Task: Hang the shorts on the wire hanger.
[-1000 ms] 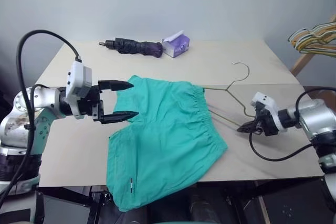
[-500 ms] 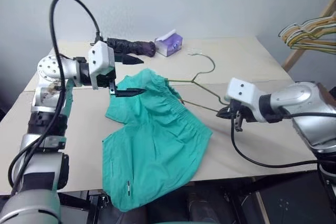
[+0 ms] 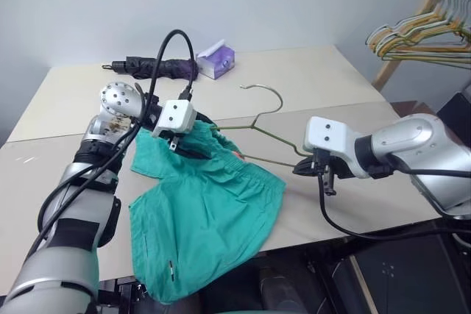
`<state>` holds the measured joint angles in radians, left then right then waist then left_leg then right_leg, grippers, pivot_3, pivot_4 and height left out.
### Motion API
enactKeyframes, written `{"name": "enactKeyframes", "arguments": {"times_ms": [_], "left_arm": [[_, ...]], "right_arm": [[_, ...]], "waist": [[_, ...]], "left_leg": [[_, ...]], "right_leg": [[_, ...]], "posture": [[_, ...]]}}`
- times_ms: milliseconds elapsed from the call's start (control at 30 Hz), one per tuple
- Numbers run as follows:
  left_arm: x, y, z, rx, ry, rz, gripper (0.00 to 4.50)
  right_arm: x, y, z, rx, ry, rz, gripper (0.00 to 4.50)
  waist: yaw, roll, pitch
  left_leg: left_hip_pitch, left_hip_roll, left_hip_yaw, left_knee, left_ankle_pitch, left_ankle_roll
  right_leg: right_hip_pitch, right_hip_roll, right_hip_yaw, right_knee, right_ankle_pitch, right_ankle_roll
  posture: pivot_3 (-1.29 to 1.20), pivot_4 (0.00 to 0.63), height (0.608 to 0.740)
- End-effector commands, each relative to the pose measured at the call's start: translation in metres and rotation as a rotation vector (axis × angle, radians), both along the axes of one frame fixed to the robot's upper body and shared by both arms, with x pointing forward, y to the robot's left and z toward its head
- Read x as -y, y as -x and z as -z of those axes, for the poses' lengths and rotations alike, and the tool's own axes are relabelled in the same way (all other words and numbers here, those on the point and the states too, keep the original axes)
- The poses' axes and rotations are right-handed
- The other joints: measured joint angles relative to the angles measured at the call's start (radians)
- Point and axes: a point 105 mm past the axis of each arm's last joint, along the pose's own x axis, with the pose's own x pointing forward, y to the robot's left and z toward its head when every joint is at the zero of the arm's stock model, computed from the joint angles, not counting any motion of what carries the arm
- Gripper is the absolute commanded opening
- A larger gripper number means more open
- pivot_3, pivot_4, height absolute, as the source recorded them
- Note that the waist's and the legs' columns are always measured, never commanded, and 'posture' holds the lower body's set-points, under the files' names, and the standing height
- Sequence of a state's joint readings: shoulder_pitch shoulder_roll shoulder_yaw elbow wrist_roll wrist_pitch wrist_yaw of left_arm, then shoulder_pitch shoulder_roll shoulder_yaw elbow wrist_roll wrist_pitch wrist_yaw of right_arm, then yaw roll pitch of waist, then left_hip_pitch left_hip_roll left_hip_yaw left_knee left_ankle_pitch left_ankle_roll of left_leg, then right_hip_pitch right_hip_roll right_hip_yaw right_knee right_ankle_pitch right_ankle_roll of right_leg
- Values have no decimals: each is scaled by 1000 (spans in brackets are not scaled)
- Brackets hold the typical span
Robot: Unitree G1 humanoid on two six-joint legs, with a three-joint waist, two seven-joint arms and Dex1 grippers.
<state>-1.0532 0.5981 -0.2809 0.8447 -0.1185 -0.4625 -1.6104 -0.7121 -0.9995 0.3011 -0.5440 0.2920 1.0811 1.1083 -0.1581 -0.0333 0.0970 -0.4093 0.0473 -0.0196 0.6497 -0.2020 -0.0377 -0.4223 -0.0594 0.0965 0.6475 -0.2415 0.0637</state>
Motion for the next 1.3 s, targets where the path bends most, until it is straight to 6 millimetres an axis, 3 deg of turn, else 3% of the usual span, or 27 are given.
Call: {"name": "enactKeyframes", "arguments": {"times_ms": [33,300,400,533,633,867,1067,1200,1300], "left_arm": [[4,-1,-12,43,23,24,2638],[2,0,-15,25,64,13,124],[0,2,-16,13,77,9,72],[-3,5,-20,-13,107,-9,10],[-7,9,-21,-35,120,-19,10],[-23,17,-14,-89,144,-72,10],[-33,26,-8,-117,151,-106,10],[-36,27,-8,-124,168,-135,10],[-36,23,-12,-113,202,-167,10]], "right_arm": [[-5,4,-20,53,-35,-24,0],[-6,6,-22,60,-46,-51,0],[-7,5,-21,79,-45,-74,0],[-7,4,-16,91,-40,-91,1077],[0,-1,-16,98,-43,-62,2169],[47,-25,-38,179,-77,167,4464],[94,-32,-48,204,-189,412,4464],[100,-14,-17,58,-220,417,4464],[89,-2,10,-51,-341,399,4464]], "waist": [[-12,0,0],[-34,0,0],[-39,0,0],[-46,0,0],[-49,0,0],[-47,0,0],[-39,0,0],[-27,0,0],[-22,0,0]], "left_leg": [[0,0,0,0,0,0],[0,0,-1,0,0,0],[0,0,-1,0,0,0],[0,0,-2,0,0,0],[1,0,-2,1,0,0],[1,0,-1,1,0,0],[1,0,-1,1,0,0],[3,0,-1,1,0,0],[3,0,-1,1,0,0]], "right_leg": [[0,0,0,0,0,0],[0,0,0,1,0,0],[0,0,0,1,0,0],[0,0,0,2,0,1],[0,0,0,2,0,1],[1,0,0,2,0,0],[1,0,0,2,0,1],[2,0,0,3,0,0],[3,0,1,2,0,1]], "posture": [[-150,0,740],[-139,0,740],[-132,0,740],[-125,0,740],[-122,2,740],[-118,30,740],[-120,49,740],[-122,56,740],[-119,56,740]]}}
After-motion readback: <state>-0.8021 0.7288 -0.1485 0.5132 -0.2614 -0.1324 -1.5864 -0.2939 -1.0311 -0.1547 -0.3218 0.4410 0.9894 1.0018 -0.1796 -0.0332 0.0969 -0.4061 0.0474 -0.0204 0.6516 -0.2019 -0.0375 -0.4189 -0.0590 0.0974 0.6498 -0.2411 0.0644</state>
